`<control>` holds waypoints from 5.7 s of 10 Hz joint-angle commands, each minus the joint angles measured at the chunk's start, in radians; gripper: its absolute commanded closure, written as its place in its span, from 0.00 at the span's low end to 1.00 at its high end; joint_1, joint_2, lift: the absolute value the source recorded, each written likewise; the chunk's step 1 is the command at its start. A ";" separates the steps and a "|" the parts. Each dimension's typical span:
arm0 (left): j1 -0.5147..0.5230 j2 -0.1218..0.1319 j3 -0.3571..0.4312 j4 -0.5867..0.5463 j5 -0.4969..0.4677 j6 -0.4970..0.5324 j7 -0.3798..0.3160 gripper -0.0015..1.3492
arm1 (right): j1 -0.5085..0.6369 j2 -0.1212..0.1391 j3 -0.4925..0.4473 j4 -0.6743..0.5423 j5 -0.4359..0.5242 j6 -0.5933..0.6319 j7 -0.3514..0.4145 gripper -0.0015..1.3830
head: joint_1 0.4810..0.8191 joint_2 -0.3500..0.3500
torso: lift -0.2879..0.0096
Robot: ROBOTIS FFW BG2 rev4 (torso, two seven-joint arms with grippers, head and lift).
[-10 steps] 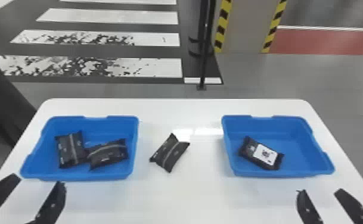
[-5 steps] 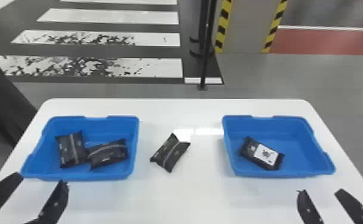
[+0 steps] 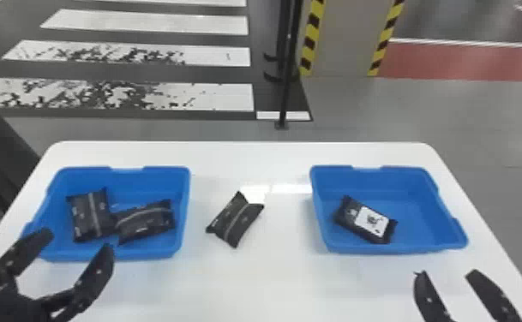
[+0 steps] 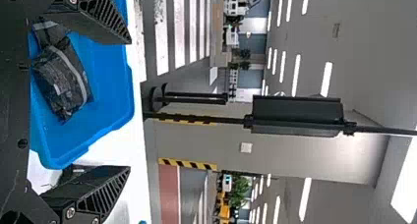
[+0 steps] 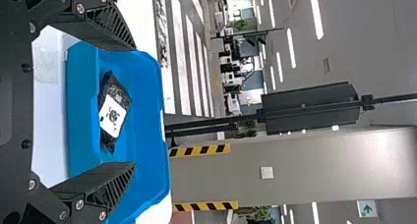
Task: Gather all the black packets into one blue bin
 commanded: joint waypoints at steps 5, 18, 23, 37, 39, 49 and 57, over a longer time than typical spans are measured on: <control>-0.300 0.122 -0.228 0.106 -0.071 0.294 -0.031 0.09 | -0.003 0.002 0.002 0.004 -0.007 0.000 0.000 0.15 | 0.63 0.26 | 0.60; -0.968 0.121 -0.645 0.483 -0.296 1.020 -0.045 0.06 | -0.022 0.002 0.018 0.018 -0.017 0.000 0.000 0.15 | 0.63 0.09 | 0.60; -1.140 0.118 -0.856 0.714 -0.280 0.971 -0.076 0.05 | -0.032 0.002 0.028 0.038 -0.027 0.000 0.000 0.15 | 0.63 0.04 | 0.60; -1.189 0.105 -0.976 0.918 -0.262 0.701 -0.018 0.89 | -0.044 0.002 0.050 0.067 -0.057 0.000 -0.003 0.15 | 0.63 0.00 | 0.60; -1.164 0.112 -0.924 0.908 -0.282 0.576 -0.030 0.89 | -0.039 0.002 0.048 0.065 -0.063 0.000 -0.001 0.15 | 0.63 0.01 | 0.60; -0.575 0.151 -0.160 0.179 -0.442 0.576 -0.113 0.51 | -0.010 0.002 0.050 0.040 -0.065 0.000 -0.001 0.15 | 0.63 0.33 | 0.60; -0.148 0.087 0.009 0.076 -0.033 -0.015 -0.036 0.16 | -0.093 -0.021 0.060 -0.104 0.161 0.135 -0.003 0.13 | 0.63 0.52 | 0.60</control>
